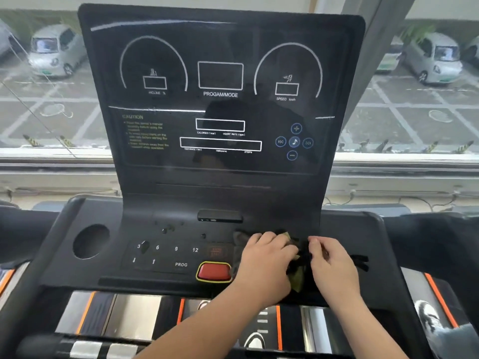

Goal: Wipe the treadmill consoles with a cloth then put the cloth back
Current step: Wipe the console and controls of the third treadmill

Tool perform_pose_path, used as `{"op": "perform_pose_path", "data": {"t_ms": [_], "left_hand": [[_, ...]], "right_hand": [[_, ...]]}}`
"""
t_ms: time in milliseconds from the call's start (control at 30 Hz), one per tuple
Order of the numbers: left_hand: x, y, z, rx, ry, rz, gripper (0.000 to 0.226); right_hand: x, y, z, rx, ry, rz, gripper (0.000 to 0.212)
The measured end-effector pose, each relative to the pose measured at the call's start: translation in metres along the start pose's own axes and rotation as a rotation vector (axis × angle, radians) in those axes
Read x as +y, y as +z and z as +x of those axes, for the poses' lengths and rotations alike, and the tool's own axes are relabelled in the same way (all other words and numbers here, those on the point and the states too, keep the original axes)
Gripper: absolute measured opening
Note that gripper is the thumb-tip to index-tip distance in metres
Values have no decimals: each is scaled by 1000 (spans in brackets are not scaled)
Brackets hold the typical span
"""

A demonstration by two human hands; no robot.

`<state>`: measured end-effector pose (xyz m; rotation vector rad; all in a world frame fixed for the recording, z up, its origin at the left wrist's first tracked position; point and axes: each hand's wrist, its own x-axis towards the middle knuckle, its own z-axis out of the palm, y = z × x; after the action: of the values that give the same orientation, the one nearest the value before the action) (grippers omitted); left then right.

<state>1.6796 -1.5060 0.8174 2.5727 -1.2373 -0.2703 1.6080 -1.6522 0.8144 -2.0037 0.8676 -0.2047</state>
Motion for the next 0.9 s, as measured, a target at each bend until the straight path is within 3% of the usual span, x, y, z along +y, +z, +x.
{"op": "perform_pose_path", "data": {"t_ms": [133, 300, 600, 900], "left_hand": [[-13, -17, 2, -26, 31, 22, 50], [-65, -29, -18, 64, -74, -24, 44], [-193, -54, -92, 183, -180, -39, 54], [-257, -71, -144, 151, -448, 78, 54]], "right_hand": [[-14, 9, -9, -2, -74, 43, 16], [-48, 35, -24, 33, -175, 39, 24], [-100, 125, -64, -104, -129, 102, 21], [-134, 177, -104, -129, -122, 172, 19]]}}
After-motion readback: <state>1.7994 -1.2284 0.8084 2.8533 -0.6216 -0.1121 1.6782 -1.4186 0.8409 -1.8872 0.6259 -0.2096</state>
